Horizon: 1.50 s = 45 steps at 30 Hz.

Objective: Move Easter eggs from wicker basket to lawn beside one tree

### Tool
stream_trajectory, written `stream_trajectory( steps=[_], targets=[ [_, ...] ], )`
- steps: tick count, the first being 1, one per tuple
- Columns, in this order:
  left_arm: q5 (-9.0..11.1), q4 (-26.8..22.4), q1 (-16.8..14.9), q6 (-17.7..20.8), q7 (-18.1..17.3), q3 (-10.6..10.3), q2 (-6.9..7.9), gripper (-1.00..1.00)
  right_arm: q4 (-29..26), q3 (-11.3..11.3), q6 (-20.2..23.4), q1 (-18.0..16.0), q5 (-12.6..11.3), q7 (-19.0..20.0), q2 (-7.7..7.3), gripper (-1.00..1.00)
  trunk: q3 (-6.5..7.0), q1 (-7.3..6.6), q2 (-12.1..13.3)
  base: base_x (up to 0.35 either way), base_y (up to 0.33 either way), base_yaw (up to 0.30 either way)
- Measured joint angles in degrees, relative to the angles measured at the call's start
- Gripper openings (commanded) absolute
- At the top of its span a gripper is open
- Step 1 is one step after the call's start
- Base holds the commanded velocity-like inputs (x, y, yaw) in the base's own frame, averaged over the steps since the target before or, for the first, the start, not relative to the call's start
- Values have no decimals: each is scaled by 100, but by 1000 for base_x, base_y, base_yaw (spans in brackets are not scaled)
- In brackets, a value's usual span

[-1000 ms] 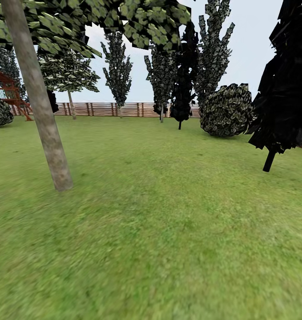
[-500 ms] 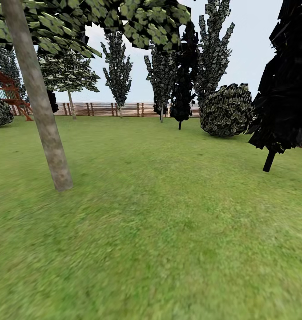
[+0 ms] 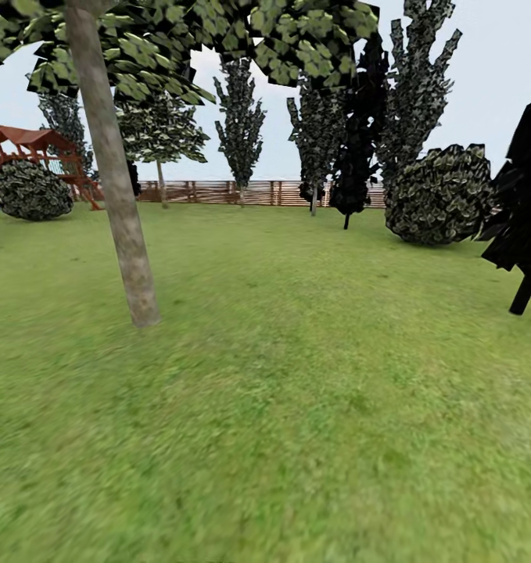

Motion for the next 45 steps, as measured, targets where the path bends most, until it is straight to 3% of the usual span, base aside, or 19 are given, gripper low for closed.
stream_trajectory(
  steps=[45],
  targets=[
    [-1, 0, 0, 1, 0, 0, -1, 100, 0, 0, -6, -3, 0, -4, 8, 100, 0, 0, 0, 0, 0, 293]
  ],
)
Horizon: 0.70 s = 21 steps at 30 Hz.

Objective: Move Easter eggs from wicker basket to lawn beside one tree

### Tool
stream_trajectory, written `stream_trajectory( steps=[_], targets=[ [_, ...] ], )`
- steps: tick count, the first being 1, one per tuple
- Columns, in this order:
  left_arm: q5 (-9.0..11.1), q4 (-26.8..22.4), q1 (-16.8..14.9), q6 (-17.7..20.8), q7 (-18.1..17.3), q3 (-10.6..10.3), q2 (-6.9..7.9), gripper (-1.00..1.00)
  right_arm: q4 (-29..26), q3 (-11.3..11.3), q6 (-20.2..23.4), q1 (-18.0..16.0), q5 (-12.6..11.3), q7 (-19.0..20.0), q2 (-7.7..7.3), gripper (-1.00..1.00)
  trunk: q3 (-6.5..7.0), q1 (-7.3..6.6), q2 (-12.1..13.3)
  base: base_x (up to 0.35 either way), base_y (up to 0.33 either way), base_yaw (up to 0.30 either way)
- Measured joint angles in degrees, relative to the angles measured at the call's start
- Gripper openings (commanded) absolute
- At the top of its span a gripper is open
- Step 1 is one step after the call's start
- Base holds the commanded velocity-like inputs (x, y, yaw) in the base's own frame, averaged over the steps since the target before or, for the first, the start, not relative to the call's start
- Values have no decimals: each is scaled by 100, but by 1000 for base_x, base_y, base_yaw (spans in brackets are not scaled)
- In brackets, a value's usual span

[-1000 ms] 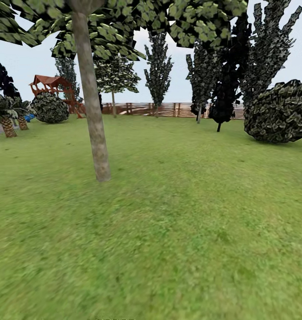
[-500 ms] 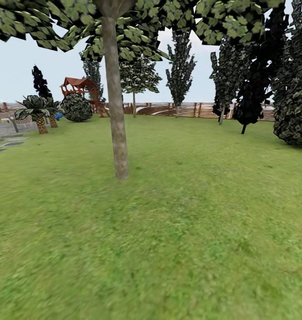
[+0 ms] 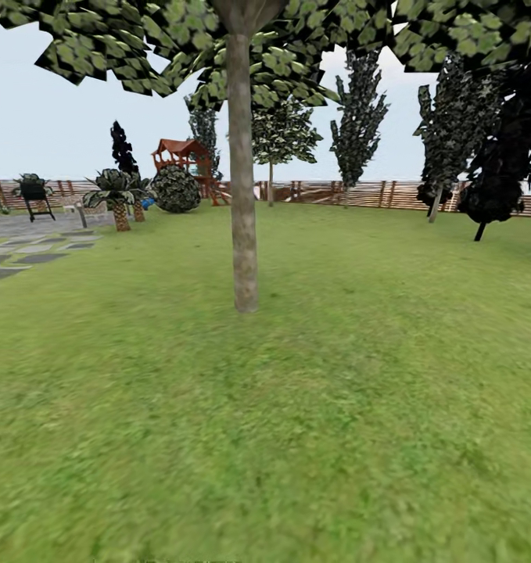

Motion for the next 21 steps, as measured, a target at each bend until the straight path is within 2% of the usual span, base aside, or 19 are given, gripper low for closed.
stream_trajectory(
  steps=[8, 16, 21],
  targets=[
    [0, 0, 0, -2, 0, 0, -1, 100, 0, 0, 15, 0, 0, -4, -4, 100, 0, 0, 0, 0, 0, 278],
    [3, 0, 0, -2, 0, 0, 1, 100, -10, 0, 42, 0, 0, 22, -42, 100, 0, 0, 0, 0, 0, 41],
    [2, 1, -2, -2, 0, 0, -2, 100, -9, 0, 46, 0, 0, 7, -27, 100, 0, 0, 0, 0, 0, 243]
  ],
)
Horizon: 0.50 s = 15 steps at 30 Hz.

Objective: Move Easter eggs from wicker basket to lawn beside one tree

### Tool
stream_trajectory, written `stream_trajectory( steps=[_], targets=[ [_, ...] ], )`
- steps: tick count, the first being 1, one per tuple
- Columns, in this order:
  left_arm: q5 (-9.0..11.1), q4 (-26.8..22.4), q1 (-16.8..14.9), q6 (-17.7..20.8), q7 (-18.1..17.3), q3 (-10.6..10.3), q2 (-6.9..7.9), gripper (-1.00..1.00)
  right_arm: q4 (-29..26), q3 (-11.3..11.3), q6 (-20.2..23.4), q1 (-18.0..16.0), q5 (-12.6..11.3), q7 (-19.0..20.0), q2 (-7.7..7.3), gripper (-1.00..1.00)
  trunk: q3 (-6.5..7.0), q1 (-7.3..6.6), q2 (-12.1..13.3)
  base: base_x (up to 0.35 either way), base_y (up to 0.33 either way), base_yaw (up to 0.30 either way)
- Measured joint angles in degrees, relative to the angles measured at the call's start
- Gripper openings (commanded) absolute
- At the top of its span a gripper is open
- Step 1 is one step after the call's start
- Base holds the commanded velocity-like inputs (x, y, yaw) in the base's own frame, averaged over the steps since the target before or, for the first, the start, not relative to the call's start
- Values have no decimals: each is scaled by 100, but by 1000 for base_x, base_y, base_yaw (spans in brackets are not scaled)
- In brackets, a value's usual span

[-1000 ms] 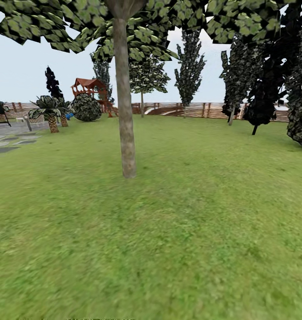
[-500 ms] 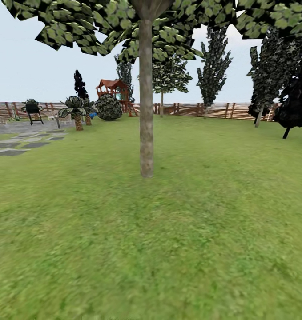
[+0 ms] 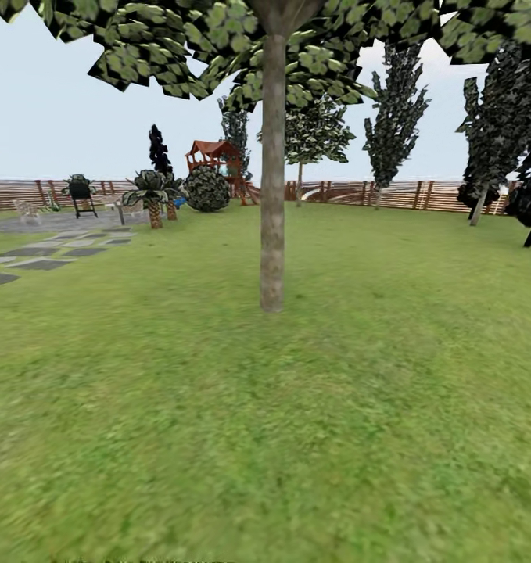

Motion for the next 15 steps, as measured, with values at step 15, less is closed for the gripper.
stream_trajectory(
  steps=[15],
  targets=[
    [-2, -2, 0, 3, 0, 0, 4, 100, 9, -1, 5, 0, 0, -17, 0, 100, 0, 0, 0, 0, 0, 291]
  ],
)
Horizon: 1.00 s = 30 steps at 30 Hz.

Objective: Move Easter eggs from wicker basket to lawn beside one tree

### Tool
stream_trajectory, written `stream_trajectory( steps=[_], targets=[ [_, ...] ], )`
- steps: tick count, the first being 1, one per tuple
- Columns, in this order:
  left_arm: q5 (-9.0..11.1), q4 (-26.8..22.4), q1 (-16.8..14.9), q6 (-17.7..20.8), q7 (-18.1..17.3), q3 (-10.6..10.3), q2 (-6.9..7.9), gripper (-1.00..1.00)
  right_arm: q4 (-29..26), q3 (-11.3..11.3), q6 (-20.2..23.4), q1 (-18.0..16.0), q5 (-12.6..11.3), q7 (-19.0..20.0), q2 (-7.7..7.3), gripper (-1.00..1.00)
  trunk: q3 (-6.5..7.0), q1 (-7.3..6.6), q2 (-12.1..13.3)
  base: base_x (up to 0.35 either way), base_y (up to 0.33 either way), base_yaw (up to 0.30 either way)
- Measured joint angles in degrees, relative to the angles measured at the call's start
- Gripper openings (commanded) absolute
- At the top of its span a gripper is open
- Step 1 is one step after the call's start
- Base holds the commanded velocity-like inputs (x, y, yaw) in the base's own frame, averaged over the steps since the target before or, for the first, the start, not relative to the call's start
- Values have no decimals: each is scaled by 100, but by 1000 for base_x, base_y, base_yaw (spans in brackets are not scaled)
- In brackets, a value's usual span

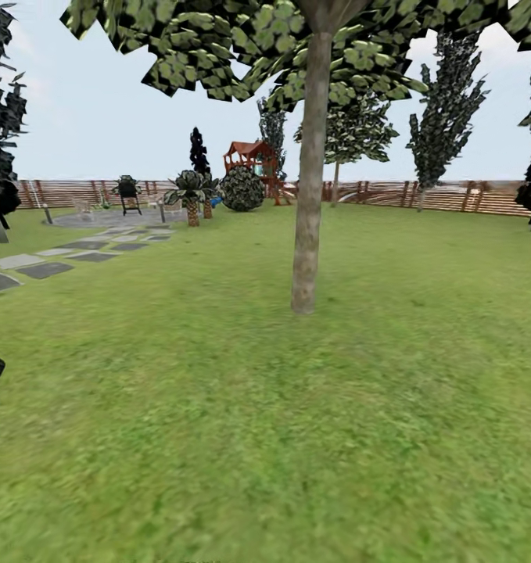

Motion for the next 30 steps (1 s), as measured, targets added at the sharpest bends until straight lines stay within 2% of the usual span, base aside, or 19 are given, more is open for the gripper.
stream_trajectory(
  steps=[12, 17, 19, 24, 28, 30],
  targets=[
    [-1, -1, 1, -4, 0, 0, 0, 100, -17, 0, -1, -39, 0, -3, -14, 100, -63, 0, 0, 0, 0, 226],
    [23, -358, -13, -129, 0, 6, -23, 100, -17, 0, -2, -44, 0, -3, -8, 100, -101, 0, 0, 0, 0, 193],
    [33, -426, -14, -141, -4, 6, -89, 100, -17, -1, -2, -44, 0, -3, -13, 100, -116, 0, 0, 0, 0, 192],
    [43, -466, -14, -148, -8, 6, -461, 100, -17, -1, -2, -44, 0, 3, -23, 100, -155, 0, 0, 0, 0, 185],
    [44, -475, -14, -177, -27, 17, -586, 100, -16, -2, -16, -44, 0, 5, -19, 100, -183, 0, 0, 0, 0, 128],
    [44, -473, -14, -251, -30, 26, -587, 100, -16, -6, -28, -44, 0, 5, -15, 100, -188, 0, 0, 0, 0, 29]
  ],
)
